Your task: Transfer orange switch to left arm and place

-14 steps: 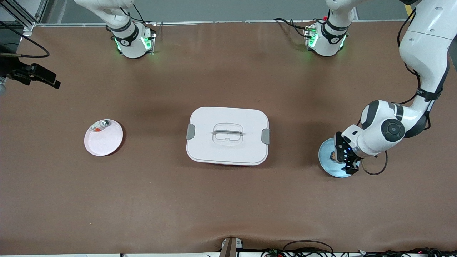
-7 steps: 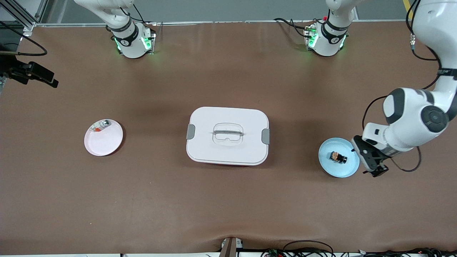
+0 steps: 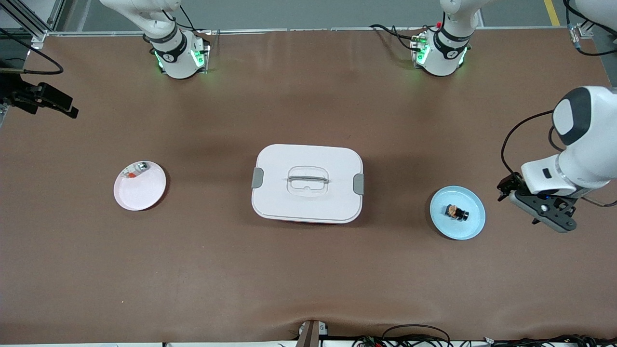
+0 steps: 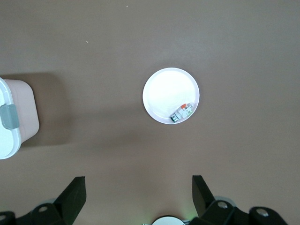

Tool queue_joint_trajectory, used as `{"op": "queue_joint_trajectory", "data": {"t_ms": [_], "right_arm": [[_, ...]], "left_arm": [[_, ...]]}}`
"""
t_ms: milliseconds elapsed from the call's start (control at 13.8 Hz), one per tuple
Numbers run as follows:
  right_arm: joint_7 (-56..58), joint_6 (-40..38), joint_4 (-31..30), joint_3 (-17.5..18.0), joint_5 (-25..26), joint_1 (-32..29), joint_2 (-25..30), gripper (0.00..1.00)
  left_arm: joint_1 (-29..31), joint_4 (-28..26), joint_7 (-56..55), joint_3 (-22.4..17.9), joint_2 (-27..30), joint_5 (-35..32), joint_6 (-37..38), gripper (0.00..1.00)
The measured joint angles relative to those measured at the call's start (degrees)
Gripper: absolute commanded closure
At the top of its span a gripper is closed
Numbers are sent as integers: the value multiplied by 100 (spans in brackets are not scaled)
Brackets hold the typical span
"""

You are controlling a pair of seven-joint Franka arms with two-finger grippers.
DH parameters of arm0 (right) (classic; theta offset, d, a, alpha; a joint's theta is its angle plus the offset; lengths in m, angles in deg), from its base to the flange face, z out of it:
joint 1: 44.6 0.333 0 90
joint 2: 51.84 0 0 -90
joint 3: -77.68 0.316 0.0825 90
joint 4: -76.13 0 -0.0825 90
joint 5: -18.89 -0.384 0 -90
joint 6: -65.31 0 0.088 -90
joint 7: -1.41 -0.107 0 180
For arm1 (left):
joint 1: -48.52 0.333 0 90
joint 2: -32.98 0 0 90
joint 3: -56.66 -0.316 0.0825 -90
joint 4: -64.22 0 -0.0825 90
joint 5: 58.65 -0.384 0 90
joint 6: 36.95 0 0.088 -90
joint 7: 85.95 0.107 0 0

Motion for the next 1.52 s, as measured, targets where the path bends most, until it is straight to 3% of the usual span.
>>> {"op": "queue_joint_trajectory", "data": {"t_ms": [505, 866, 939, 1227, 1516], "right_arm": [[19, 5, 9, 2, 0, 0, 0, 0], [135, 6, 9, 2, 0, 0, 0, 0], [214, 6, 10, 2, 0, 0, 0, 0], [292, 0, 10, 3, 1, 0, 0, 0], [311, -21, 10, 3, 2, 0, 0, 0]], "left_arm": [[-11, 939, -2020, 39, 377, 94, 1822, 0], [-183, 1119, -3117, 38, 768, 409, 2457, 0], [-439, 1120, -3153, -207, 895, 413, 2569, 0], [-1906, 1119, -3157, -1828, 1300, 423, 2976, 0], [-2107, 1036, -3157, -2088, 1549, 539, 3283, 0]]}}
